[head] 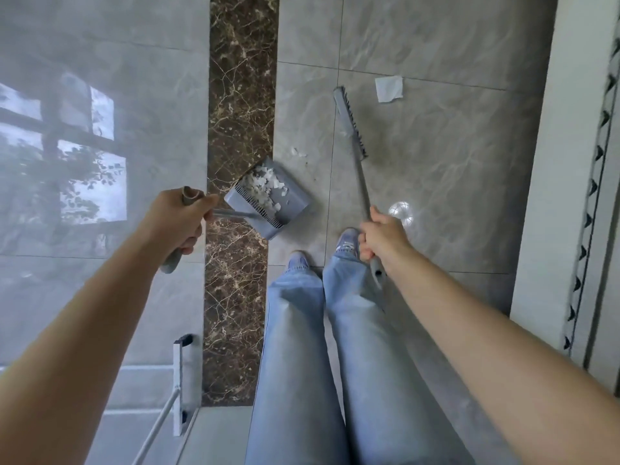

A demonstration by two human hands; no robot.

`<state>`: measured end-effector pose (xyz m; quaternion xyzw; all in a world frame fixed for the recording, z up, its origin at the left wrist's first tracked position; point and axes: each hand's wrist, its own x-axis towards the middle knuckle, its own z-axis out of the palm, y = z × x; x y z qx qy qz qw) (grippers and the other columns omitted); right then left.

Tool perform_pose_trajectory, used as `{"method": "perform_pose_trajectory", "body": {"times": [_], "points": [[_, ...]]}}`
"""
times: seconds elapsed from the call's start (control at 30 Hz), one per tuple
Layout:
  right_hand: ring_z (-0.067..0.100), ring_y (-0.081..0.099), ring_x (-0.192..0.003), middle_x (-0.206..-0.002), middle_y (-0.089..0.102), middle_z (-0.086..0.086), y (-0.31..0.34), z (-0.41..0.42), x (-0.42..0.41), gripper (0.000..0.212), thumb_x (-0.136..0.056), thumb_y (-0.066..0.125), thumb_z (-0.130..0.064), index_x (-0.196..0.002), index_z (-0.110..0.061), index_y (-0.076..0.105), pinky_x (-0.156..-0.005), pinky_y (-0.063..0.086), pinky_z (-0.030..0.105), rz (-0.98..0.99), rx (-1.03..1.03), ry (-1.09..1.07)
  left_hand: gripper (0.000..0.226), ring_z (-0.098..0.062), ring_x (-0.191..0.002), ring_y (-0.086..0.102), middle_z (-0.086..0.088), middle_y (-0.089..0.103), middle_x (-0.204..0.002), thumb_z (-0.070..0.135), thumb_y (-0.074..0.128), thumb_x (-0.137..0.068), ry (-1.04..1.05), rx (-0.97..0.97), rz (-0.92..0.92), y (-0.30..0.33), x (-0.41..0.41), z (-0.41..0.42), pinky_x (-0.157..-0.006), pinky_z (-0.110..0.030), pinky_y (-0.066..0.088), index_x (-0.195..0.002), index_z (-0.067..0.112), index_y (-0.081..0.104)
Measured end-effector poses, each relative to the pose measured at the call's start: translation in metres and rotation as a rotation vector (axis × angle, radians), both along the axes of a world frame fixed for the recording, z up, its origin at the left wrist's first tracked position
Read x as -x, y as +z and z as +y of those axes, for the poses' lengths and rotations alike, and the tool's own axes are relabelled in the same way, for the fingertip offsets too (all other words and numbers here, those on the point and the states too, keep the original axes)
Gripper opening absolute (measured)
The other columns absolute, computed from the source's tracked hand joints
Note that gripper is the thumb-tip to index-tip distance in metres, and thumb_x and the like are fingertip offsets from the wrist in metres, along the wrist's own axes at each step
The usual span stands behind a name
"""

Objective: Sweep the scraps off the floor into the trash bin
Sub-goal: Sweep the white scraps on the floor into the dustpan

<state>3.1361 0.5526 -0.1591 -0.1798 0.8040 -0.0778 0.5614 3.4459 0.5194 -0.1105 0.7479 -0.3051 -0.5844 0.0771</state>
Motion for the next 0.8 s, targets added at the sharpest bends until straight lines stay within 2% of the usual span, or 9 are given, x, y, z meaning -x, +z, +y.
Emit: {"method": "perform_pose_trajectory", "body": {"times": [0.1, 0.2, 0.27, 0.37, 0.47, 0.53, 0.6, 0.7, 0.8], "points": [[0.019, 0.045, -0.050, -0.064, 0.049, 0.004, -0.026, -0.063, 0.017, 0.055, -0.088, 0.045, 0.000, -0.142, -0.006, 0.043, -0.049, 0.043, 0.032, 0.062, -0.041, 0.192, 0.036, -0.014, -0.032, 0.030, -0.002, 0.039, -0.041, 0.024, 0.054, -0.099, -0.103, 0.020, -0.053, -0.009, 0.003, -0.001, -0.037, -0.021, 0.029, -0.070, 0.003, 0.055], [0.020, 0.048, -0.053, -0.067, 0.050, 0.007, -0.040, -0.085, 0.008, 0.043, -0.090, 0.044, -0.005, -0.132, 0.004, 0.049, -0.048, 0.045, 0.029, 0.064, -0.070, 0.291, 0.036, -0.020, -0.038, 0.038, -0.013, 0.047, -0.052, 0.025, 0.054, -0.099, -0.200, 0.034, -0.192, -0.022, 0.009, -0.003, -0.042, -0.025, 0.035, -0.077, -0.003, 0.060], [0.022, 0.051, -0.051, -0.068, 0.055, 0.011, -0.037, -0.069, -0.014, 0.047, -0.089, 0.042, -0.002, -0.135, 0.001, 0.047, -0.053, 0.048, 0.033, 0.074, -0.106, 0.391, 0.034, -0.021, -0.039, 0.037, -0.014, 0.046, -0.054, 0.024, 0.052, -0.098, -0.174, 0.055, -0.223, -0.027, 0.013, -0.004, -0.040, -0.025, 0.034, -0.077, -0.002, 0.059], [0.021, 0.054, -0.041, -0.085, 0.065, 0.011, -0.023, -0.022, -0.048, 0.067, -0.086, 0.035, 0.000, -0.150, -0.020, 0.033, -0.046, 0.047, 0.027, 0.055, -0.168, 0.499, 0.034, -0.020, -0.040, 0.033, -0.010, 0.041, -0.051, 0.023, 0.051, -0.098, -0.095, 0.077, -0.218, -0.029, 0.016, -0.004, -0.043, -0.026, 0.030, -0.069, 0.006, 0.053], [0.015, 0.041, -0.032, -0.070, 0.049, -0.004, -0.012, 0.024, -0.062, 0.060, -0.096, 0.036, -0.005, -0.151, -0.027, 0.033, -0.037, 0.038, 0.027, -0.080, -0.141, 0.303, 0.034, -0.021, -0.042, 0.034, -0.010, 0.041, -0.052, 0.025, 0.051, -0.097, -0.093, 0.068, -0.218, -0.029, 0.020, -0.006, -0.047, -0.029, 0.032, -0.069, 0.007, 0.051], [0.011, 0.030, -0.033, -0.060, 0.035, -0.002, 0.001, 0.044, -0.061, 0.052, -0.101, 0.037, -0.010, -0.148, -0.031, 0.038, -0.036, 0.026, 0.021, -0.156, -0.134, 0.116, 0.033, -0.022, -0.042, 0.035, -0.011, 0.041, -0.052, 0.024, 0.050, -0.097, -0.102, 0.061, -0.219, -0.028, 0.022, -0.008, -0.047, -0.029, 0.034, -0.069, 0.006, 0.051], [0.009, 0.026, -0.032, -0.061, 0.030, 0.003, 0.015, 0.056, -0.054, 0.049, -0.102, 0.038, -0.011, -0.146, -0.033, 0.039, -0.036, 0.022, 0.016, -0.204, -0.120, -0.015, 0.034, -0.022, -0.041, 0.035, -0.011, 0.042, -0.052, 0.023, 0.050, -0.098, -0.103, 0.059, -0.216, -0.026, 0.020, -0.010, -0.045, -0.027, 0.033, -0.068, 0.006, 0.051], [0.007, 0.026, -0.031, -0.058, 0.030, 0.001, 0.025, 0.051, -0.037, 0.050, -0.102, 0.037, -0.010, -0.147, -0.031, 0.040, -0.033, 0.022, 0.016, -0.139, -0.063, -0.060, 0.034, -0.023, -0.042, 0.036, -0.010, 0.043, -0.052, 0.022, 0.050, -0.098, -0.121, 0.058, -0.217, -0.027, 0.015, -0.014, -0.048, -0.027, 0.033, -0.069, 0.005, 0.051], [0.013, 0.033, -0.034, -0.056, 0.039, -0.004, 0.003, 0.031, -0.024, 0.054, -0.099, 0.035, -0.008, -0.149, -0.028, 0.035, -0.039, 0.027, 0.024, -0.019, -0.089, 0.035, 0.035, -0.021, -0.037, 0.038, -0.010, 0.045, -0.050, 0.023, 0.050, -0.099, -0.140, 0.043, -0.208, -0.028, 0.012, -0.016, -0.043, -0.024, 0.034, -0.069, 0.004, 0.052]]}}
